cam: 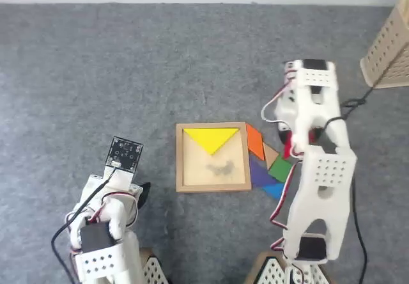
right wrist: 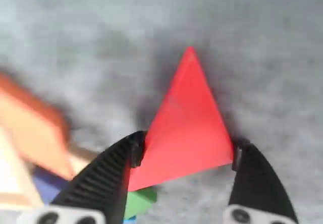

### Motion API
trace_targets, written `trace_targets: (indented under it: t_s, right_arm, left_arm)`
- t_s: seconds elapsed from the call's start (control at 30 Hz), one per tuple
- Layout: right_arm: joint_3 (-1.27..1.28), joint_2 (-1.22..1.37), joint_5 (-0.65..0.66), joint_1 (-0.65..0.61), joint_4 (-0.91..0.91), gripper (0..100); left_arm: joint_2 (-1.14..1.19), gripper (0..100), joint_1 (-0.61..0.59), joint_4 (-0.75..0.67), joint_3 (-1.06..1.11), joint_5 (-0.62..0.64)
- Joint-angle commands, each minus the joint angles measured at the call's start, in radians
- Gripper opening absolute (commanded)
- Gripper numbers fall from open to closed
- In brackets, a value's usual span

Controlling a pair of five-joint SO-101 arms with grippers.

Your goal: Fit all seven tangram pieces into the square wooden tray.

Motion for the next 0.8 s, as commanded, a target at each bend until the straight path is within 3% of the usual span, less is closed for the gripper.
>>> trace_targets:
  t_s: [0.0, 0.37, 0.5, 0.67, 0.77]
  right_arm:
    - [0.094, -0.147, 0.055, -0.077, -0.053, 20.2]
    - [0.519, -0.533, 0.242, -0.091, -0.202, 20.2]
    - [0.535, -0.541, 0.206, -0.059, -0.225, 20.3]
    - [0.569, -0.539, 0.071, -0.059, -0.332, 20.3]
    - [0.594, -0.539, 0.064, -0.062, -0.349, 25.7]
  left_arm:
    - [-0.017, 30, 0.002, 0.002, -0.013, 0.006]
    - [-0.017, 30, 0.002, 0.002, -0.013, 0.006]
    - [-0.017, 30, 0.002, 0.002, -0.013, 0.006]
    - [-0.017, 30, 0.002, 0.002, -0.013, 0.006]
    - [-0.017, 30, 0.002, 0.002, -0.013, 0.006]
